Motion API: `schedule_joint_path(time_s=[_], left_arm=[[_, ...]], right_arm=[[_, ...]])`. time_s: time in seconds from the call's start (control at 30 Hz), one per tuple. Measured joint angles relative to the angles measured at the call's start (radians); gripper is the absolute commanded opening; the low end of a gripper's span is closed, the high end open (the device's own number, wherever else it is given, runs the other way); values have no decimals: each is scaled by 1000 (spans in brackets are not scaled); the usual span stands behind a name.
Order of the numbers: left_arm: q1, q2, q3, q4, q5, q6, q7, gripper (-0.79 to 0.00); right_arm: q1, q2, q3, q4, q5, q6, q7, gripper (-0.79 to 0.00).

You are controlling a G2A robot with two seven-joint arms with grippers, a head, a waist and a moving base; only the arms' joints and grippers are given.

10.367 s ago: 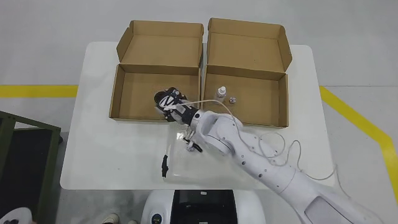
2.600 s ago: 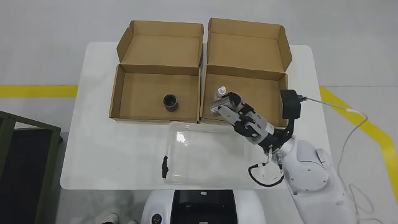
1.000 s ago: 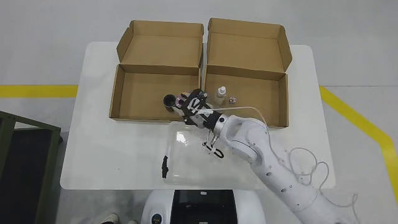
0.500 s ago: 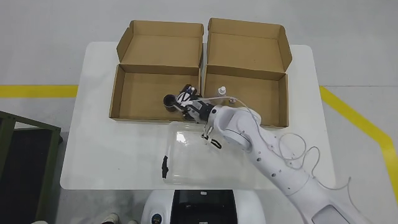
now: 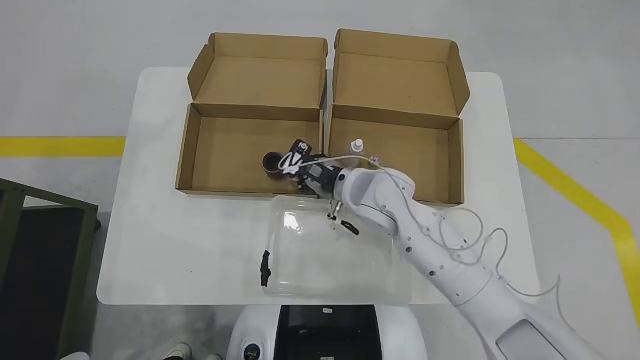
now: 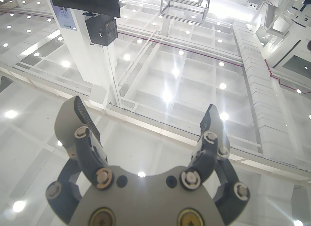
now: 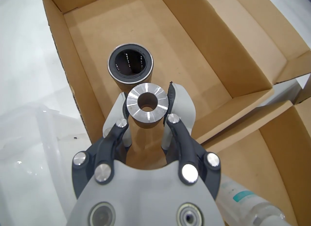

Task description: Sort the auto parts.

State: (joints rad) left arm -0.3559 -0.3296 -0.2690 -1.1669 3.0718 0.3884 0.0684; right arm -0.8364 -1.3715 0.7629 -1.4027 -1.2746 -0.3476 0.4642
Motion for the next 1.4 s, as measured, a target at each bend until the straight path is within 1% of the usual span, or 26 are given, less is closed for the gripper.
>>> schedule_joint_path(time_s=[0.2, 0.3, 0.47, 0.5, 0.63, 0.67, 0.7, 0.8, 1.0, 1.2, 1.33, 1.37, 1.4], left_arm=[[0, 0, 0, 0, 0, 0, 0, 0], [0, 0, 0, 0, 0, 0, 0, 0], [0, 0, 0, 0, 0, 0, 0, 0], [0, 0, 0, 0, 0, 0, 0, 0], [0, 0, 0, 0, 0, 0, 0, 0], [0, 0, 0, 0, 0, 0, 0, 0], [0, 0, 0, 0, 0, 0, 0, 0], [0, 0, 0, 0, 0, 0, 0, 0], [0, 0, 0, 0, 0, 0, 0, 0], [0, 0, 0, 0, 0, 0, 0, 0], [0, 0, 0, 0, 0, 0, 0, 0], [0, 0, 0, 0, 0, 0, 0, 0], [0, 0, 0, 0, 0, 0, 0, 0]], right_arm=[[10, -5, -5, 2, -22, -20, 14, -699], [13, -8, -7, 9, -23, -31, 21, -631], [14, -13, -9, 14, -24, -39, 25, -591], [14, -14, -9, 14, -25, -40, 26, -563], [14, -18, -10, 20, -28, -44, 30, -508], [15, -19, -10, 22, -28, -45, 31, -474], [15, -20, -10, 24, -27, -46, 31, -459], [16, -23, -10, 29, -27, -49, 31, -425], [14, -27, -2, 26, -15, -56, 26, -416], [-9, -25, 23, -37, 16, -57, 11, -400], [-46, -17, 53, -105, 28, -61, 5, -394], [-56, -15, 62, -121, 31, -63, 1, -366], [-66, -12, 71, -138, 34, -65, -5, -299]])
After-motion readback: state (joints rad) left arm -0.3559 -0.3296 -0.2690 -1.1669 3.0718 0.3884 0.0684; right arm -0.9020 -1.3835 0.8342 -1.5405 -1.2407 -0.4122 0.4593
